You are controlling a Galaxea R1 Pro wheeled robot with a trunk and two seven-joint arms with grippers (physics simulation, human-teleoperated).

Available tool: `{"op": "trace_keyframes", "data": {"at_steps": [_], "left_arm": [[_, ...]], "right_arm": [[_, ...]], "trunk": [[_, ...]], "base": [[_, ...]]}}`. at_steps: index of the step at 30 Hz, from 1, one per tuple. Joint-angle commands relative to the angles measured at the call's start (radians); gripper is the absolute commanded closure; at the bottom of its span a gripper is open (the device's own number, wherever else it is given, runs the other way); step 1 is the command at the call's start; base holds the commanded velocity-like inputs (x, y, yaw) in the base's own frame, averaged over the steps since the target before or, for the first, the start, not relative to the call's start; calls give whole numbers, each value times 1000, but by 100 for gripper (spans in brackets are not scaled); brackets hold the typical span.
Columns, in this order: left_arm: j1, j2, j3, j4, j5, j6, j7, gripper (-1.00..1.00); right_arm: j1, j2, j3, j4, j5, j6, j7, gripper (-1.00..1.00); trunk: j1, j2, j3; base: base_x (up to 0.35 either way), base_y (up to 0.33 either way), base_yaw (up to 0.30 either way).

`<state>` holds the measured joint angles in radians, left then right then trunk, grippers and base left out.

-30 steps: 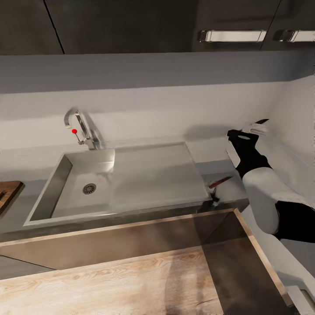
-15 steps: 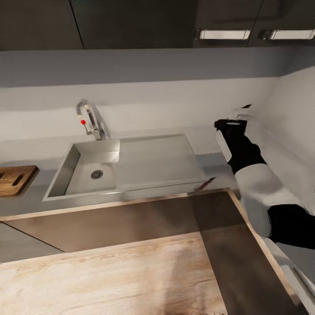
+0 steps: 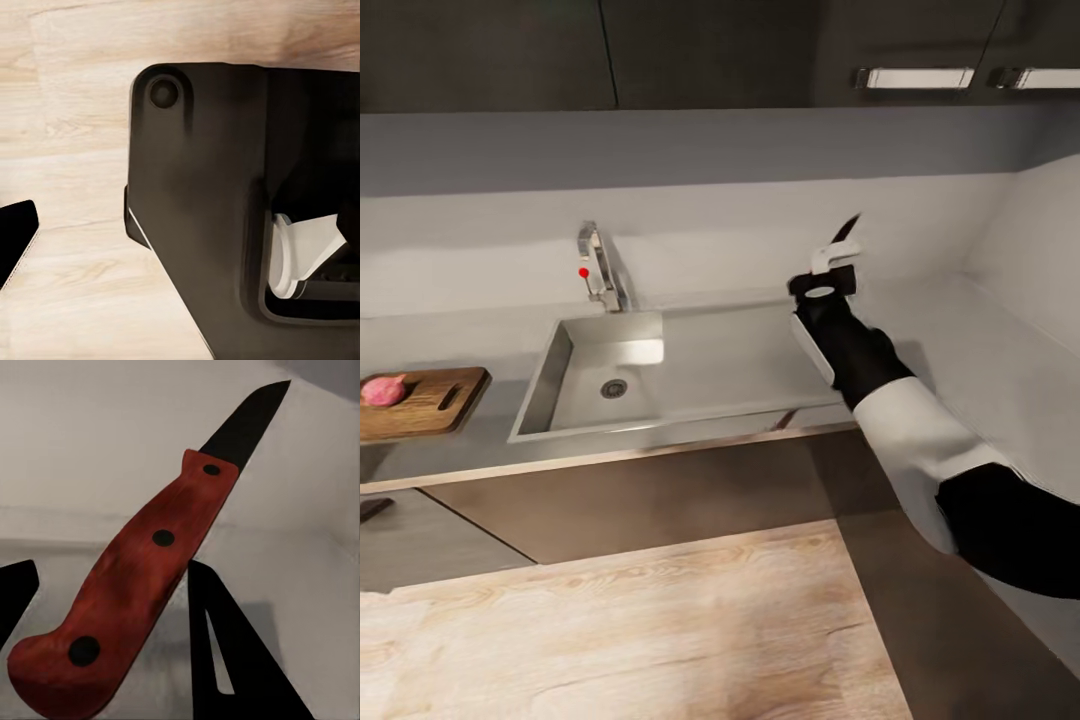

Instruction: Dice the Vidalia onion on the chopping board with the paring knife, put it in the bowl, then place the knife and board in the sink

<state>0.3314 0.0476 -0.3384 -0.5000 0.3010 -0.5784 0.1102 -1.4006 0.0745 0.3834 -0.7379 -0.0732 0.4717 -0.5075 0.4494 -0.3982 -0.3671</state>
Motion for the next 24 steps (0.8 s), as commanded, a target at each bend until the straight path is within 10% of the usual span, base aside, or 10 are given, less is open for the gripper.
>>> {"op": "trace_keyframes", "data": {"at_steps": [1, 7, 24], "left_arm": [[0, 1, -8, -2, 2, -1, 11, -100], [0, 1, -7, -2, 3, -1, 11, -100], [0, 1, -7, 0, 3, 0, 11, -100]], "right_arm": [[-1, 4, 29, 0, -7, 5, -10, 100], [25, 24, 178, -1, -5, 2, -53, 100], [98, 100, 206, 0, -5, -8, -299, 100]], "trunk": [[1, -2, -2], [1, -2, -2], [1, -2, 19]], "base": [[-2, 302, 0], [-1, 303, 0], [0, 75, 0]]}}
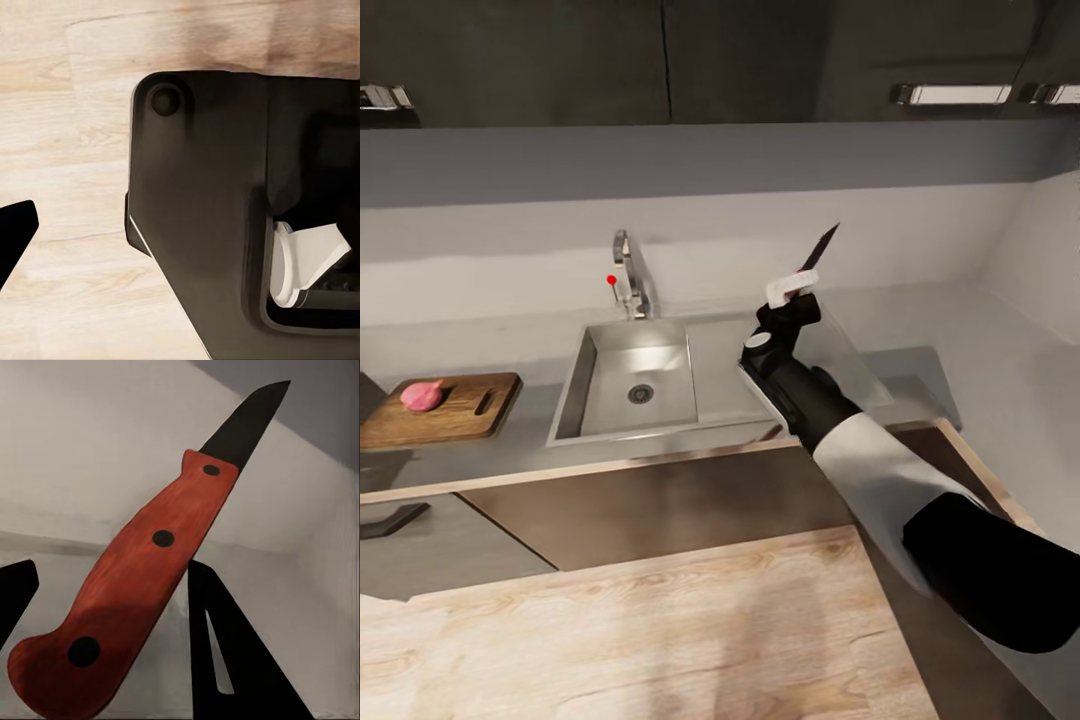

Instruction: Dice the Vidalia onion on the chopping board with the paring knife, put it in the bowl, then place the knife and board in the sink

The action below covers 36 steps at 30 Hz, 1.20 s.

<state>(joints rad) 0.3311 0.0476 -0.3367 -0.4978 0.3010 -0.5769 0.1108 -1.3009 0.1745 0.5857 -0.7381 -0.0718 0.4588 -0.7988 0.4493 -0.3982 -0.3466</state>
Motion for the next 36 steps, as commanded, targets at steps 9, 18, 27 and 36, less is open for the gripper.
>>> {"op": "trace_keyframes", "data": {"at_steps": [9, 18, 27, 36], "left_arm": [[0, 1, -8, -2, 3, -1, 10, -100], [0, 1, -8, -2, 3, -1, 10, -100], [0, 1, -8, -1, 4, -1, 10, -100], [0, 1, -8, -1, 4, -1, 10, -100]], "right_arm": [[16, 0, 81, 0, -6, 3, -29, 100], [20, 0, 89, 0, -8, 4, -30, 100], [30, 0, 89, 0, -8, 4, -30, 100], [54, 0, 90, 2, -8, 3, -30, 100]], "trunk": [[1, -2, 13], [1, -2, 26], [1, -2, 30], [1, -2, 37]], "base": [[0, 141, 0], [0, 250, 0], [-103, 257, 6], [-183, 257, 203]]}}
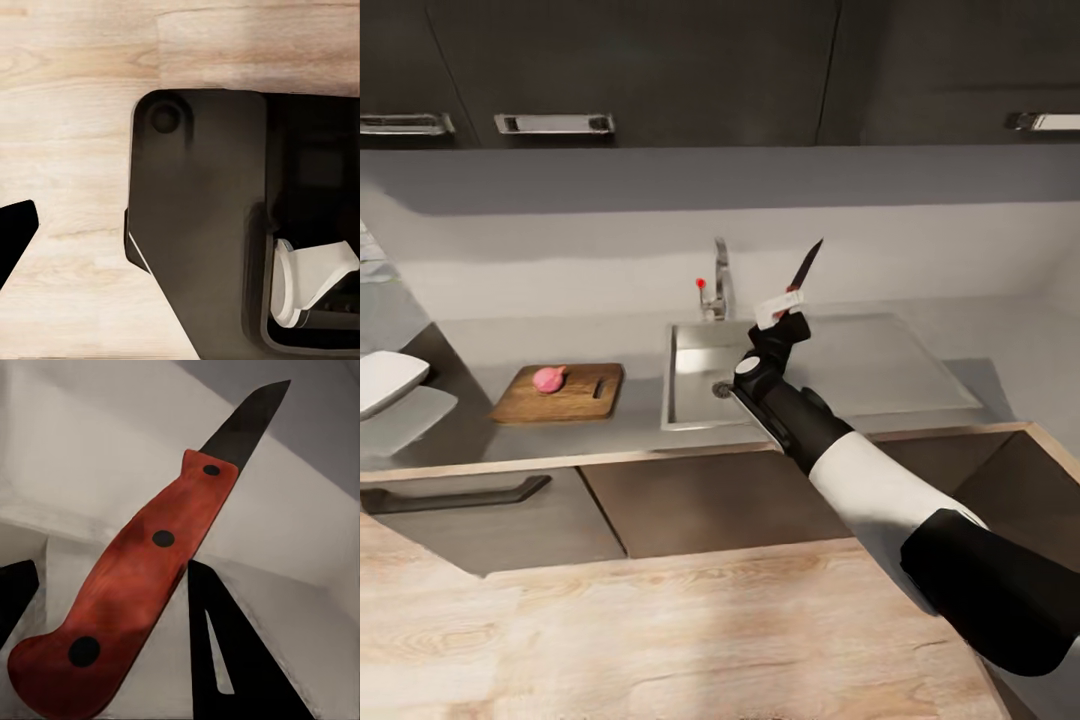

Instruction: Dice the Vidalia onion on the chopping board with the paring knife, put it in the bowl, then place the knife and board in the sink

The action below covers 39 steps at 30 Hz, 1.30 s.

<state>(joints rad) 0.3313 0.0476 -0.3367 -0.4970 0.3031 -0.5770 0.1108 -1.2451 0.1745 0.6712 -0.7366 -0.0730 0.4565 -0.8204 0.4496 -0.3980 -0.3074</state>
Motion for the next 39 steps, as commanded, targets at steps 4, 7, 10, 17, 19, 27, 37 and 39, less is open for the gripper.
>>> {"op": "trace_keyframes", "data": {"at_steps": [4, 7, 10, 17, 19, 27, 37, 39], "left_arm": [[0, 1, -8, -3, 2, -1, 10, -100], [0, 1, -8, -3, 2, -1, 10, -100], [0, 1, -8, -3, 2, -1, 10, -100], [0, 1, -8, -3, 2, -1, 10, -100], [0, 1, -8, -3, 2, -1, 10, -100], [0, 1, -8, -3, 2, -1, 10, -100], [0, 1, -8, -2, 2, 0, 10, -100], [0, 1, -8, -2, 2, 0, 10, -100]], "right_arm": [[3, 0, 19, 0, -7, 5, -8, 100], [4, 0, 42, 0, -7, 5, -9, 100], [5, 0, 48, 0, -8, 5, -9, 100], [6, 0, 50, 3, -8, 5, -9, 100], [6, 0, 50, 5, -8, 5, -9, 100], [6, 0, 50, 10, -10, 5, -8, 100], [25, 0, 159, 20, -7, 12, 5, 100], [25, 0, 280, 20, -8, 15, 33, 100]], "trunk": [[0, -2, 2], [0, -2, 5], [0, -2, 8], [0, -2, 15], [0, -2, 17], [0, -2, 25], [0, -2, 32], [0, -2, 32]], "base": [[-143, 257, 241], [-40, 258, 243], [-8, 259, 243], [0, 259, 243], [82, 240, 241], [153, 156, 232], [35, 13, 150], [1, 0, 10]]}}
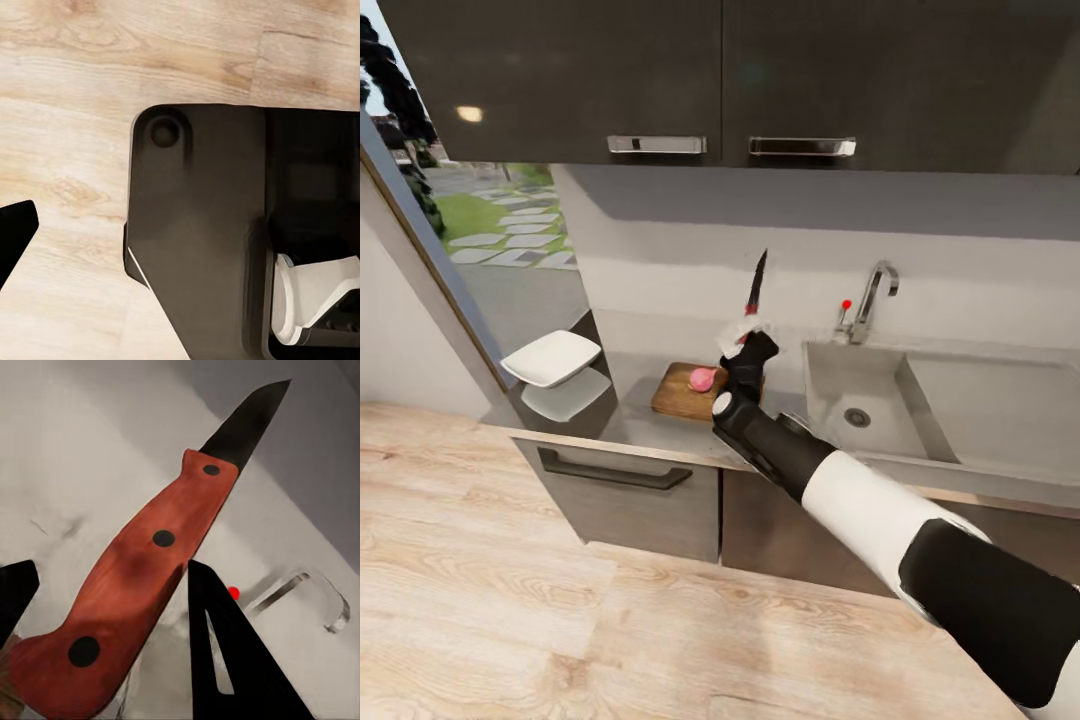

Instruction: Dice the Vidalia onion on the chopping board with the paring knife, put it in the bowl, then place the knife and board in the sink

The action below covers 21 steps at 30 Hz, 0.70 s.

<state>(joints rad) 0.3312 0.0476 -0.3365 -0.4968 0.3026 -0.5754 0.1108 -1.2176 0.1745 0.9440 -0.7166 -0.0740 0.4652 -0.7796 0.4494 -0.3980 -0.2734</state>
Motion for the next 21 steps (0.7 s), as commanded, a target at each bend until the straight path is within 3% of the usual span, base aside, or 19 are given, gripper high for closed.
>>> {"op": "trace_keyframes", "data": {"at_steps": [1, 2, 5, 11, 16, 19, 21], "left_arm": [[0, 1, -9, -2, 3, -1, 10, -100], [0, 1, -9, -2, 3, -1, 10, -100], [0, 2, -9, -2, 2, 1, 10, -100], [-2, 7, -9, -3, -4, 3, 8, -100], [-21, 24, -6, -8, -5, 3, 7, -100], [-48, 28, -6, -8, -5, 3, 7, -100], [-59, 31, -6, -7, -5, 3, 7, -100]], "right_arm": [[-2, 0, 47, 0, -7, 8, 11, 100], [-2, 0, 90, 0, -7, 9, 39, 100], [-2, 0, 126, 0, -8, 11, 69, 100], [-2, 0, 139, -11, -7, 58, 160, 100], [-2, -42, 143, -51, -3, 78, 248, 100], [-2, -112, 180, -146, -2, 99, 264, 100], [-2, -199, 215, -291, -2, 185, 281, 100]], "trunk": [[1, -2, -2], [1, -2, -2], [1, -2, -2], [1, -2, -2], [1, -2, -2], [1, -2, -2], [1, -2, -2]], "base": [[0, 0, 5], [0, 0, 2], [0, 0, 1], [0, 0, 0], [0, 0, 0], [0, 0, 0], [0, 0, 0]]}}
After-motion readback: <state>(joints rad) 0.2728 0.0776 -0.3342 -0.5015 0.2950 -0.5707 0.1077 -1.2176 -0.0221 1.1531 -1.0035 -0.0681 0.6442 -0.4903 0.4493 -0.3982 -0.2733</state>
